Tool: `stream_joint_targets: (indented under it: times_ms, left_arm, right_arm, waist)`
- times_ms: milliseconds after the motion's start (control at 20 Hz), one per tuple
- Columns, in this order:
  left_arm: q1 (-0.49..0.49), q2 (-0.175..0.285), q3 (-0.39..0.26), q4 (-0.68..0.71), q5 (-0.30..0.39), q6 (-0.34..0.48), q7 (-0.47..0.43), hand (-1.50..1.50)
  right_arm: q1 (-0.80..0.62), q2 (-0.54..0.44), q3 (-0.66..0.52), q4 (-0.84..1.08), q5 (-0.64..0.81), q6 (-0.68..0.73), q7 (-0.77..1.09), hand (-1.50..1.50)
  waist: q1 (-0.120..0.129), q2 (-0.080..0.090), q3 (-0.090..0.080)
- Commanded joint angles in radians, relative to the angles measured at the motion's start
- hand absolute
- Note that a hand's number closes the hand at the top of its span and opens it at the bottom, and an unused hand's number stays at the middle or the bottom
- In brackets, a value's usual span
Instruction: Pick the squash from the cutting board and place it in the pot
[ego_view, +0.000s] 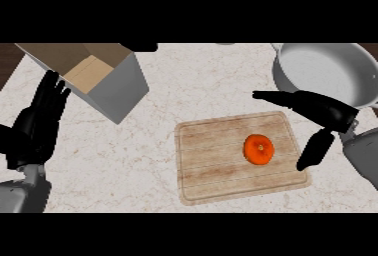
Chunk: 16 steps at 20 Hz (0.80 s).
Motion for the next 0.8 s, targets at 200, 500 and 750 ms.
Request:
stream_joint_targets:
  times_ms: [200,500,750]
  left_arm:
    - [-0.043,-0.017,0.047,0.11,-0.017,-0.06,-0.064,0.0]
    - [-0.008,-0.076,-0.011,-0.02,-0.07,-0.01,0.02,0.0]
    - [-0.064,-0.068,0.042,0.034,-0.069,-0.042,0.023,0.0]
  right_arm:
    - [0.088,0.106,-0.037,-0.15,0.06,0.08,0.183,-1.5]
    - [0.136,0.134,-0.04,-0.064,0.242,0.039,0.112,-1.5]
    - [0.172,0.209,-0.059,-0.079,0.339,0.043,0.137,-1.5]
  waist:
    - [-0.002,0.004,0.001]
    - [0.005,0.004,0.001]
    - [0.003,0.004,0.001]
